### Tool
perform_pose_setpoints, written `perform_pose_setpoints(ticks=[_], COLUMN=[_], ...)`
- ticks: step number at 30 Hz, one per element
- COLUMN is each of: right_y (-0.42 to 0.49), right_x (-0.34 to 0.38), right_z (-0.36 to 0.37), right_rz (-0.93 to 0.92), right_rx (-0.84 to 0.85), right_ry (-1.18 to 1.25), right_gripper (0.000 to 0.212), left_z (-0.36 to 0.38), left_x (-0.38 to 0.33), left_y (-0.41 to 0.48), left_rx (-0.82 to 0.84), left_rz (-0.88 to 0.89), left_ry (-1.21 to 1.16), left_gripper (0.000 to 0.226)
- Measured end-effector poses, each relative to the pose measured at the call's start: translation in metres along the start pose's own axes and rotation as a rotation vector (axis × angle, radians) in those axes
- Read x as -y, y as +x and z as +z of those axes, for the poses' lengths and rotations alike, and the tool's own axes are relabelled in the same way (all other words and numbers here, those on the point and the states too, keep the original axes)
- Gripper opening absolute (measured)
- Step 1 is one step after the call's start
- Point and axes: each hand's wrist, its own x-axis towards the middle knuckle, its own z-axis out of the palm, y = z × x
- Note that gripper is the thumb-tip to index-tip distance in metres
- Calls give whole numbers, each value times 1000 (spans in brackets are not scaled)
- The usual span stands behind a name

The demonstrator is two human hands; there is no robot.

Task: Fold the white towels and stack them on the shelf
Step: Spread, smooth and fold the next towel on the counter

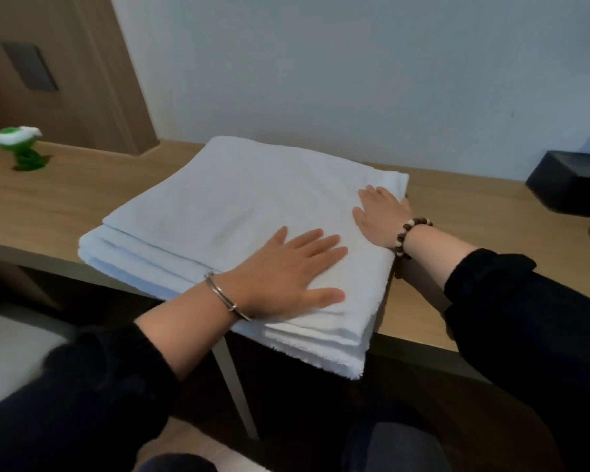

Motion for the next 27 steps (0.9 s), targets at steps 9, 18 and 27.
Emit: perform_pose_setpoints(ticks=[9, 18, 27], right_y=[41, 42, 1], right_x=[-15, 25, 22], right_z=[-33, -44, -3], right_rz=[-23, 100, 76], right_rx=[143, 443, 93], right_ry=[-364, -54, -18], right_gripper=[56, 53, 55], left_z=[15, 23, 15], left_x=[37, 3, 17], left_y=[-37, 36, 20], left_rx=[-116, -198, -243], left_rz=[-215, -410, -338], left_ry=[149, 99, 35], left_gripper=[87, 85, 75])
